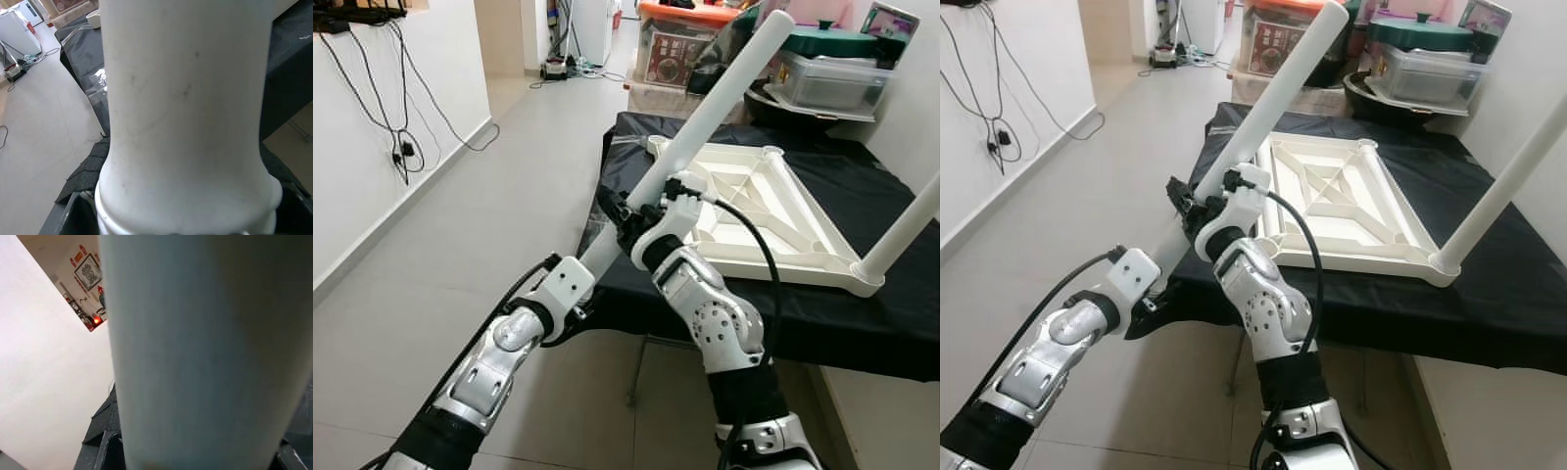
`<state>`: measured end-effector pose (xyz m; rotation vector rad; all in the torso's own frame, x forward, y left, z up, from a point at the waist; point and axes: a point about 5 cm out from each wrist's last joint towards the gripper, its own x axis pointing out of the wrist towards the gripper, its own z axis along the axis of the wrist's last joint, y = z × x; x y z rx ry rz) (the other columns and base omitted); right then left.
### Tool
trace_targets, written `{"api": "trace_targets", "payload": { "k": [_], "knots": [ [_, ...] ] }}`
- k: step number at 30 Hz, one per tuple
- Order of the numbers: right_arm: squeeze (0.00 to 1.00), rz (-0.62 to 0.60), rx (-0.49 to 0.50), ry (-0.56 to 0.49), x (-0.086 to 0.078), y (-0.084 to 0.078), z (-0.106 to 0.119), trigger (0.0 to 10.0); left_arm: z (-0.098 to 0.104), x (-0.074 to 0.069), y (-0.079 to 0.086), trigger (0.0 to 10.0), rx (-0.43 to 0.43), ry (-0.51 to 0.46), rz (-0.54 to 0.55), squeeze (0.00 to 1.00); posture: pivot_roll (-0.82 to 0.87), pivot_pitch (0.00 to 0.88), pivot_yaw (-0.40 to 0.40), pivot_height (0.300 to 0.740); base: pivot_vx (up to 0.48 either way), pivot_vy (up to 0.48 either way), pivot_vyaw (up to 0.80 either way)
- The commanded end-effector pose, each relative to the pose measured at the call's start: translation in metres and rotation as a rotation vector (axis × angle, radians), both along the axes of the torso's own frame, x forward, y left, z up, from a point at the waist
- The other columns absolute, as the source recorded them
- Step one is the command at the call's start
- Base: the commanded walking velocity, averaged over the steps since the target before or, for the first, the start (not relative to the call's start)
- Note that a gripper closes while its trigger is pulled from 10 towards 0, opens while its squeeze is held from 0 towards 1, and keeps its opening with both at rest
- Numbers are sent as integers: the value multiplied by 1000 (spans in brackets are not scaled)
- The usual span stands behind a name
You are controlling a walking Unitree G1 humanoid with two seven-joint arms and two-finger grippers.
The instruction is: Building children table
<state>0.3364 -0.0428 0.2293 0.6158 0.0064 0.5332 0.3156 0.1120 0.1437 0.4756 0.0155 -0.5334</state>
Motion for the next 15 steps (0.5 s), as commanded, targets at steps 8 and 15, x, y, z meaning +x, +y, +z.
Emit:
{"api": "trace_targets", "payload": {
  "k": [8,15],
  "knots": [
    [0,140,112,24,-16,35,2,0,6,-4,-9,10000,-85,-3,-90,1000,69,0,-86,740,0,0,0],
    [0,110,74,-26,-9,22,5,0,17,-11,-5,10000,-158,-17,-132,1000,74,0,-88,740,0,0,0]
  ]
}}
